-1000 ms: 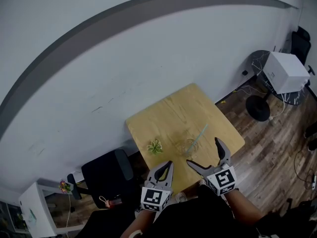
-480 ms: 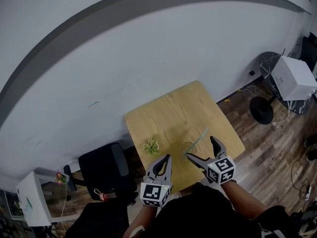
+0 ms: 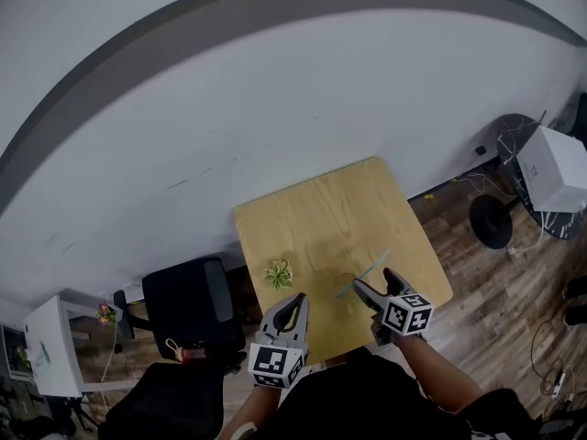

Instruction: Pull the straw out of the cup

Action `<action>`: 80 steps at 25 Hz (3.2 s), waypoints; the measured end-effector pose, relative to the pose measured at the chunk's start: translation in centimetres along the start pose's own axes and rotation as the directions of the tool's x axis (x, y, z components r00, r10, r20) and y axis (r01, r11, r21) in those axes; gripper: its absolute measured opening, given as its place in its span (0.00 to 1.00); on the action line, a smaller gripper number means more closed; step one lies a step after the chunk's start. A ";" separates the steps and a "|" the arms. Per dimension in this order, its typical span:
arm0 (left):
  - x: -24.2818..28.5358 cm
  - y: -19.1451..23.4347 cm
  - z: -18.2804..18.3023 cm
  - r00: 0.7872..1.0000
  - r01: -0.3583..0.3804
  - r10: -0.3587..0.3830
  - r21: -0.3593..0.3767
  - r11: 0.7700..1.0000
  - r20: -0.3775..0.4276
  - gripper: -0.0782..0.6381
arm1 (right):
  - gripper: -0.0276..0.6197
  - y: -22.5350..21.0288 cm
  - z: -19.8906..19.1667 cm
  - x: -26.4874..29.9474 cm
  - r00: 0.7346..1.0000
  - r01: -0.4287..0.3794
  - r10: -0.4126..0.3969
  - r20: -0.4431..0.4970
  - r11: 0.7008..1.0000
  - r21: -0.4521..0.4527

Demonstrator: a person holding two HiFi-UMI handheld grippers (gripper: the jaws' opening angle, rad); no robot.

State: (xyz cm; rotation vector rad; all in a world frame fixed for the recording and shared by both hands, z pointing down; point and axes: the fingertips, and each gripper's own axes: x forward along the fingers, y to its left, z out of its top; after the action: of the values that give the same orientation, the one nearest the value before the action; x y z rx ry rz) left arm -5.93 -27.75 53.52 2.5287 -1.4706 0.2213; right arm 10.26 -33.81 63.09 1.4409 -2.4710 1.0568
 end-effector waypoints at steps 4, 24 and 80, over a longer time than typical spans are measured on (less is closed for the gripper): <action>0.1 0.6 0.3 1.000 -0.017 0.017 -0.007 1.000 0.009 0.14 | 0.69 -1.5 -1.0 1.3 1.000 0.003 -0.001 -0.018 0.994 0.111; 0.4 1.2 -0.5 0.996 -0.081 0.081 -0.029 0.996 -0.024 0.14 | 0.18 -3.3 -3.0 3.4 0.998 0.013 -0.002 -0.055 0.977 0.212; 0.1 2.7 1.2 0.996 -0.080 0.081 -0.043 0.996 0.037 0.14 | 0.11 13.5 17.8 -6.2 0.894 0.052 0.235 0.382 0.791 -0.610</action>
State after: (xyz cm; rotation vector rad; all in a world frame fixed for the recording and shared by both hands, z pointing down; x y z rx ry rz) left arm -8.24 -29.45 52.70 2.4569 -1.5763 0.1534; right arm 7.43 -35.77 40.13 1.4406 -2.8018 -0.1398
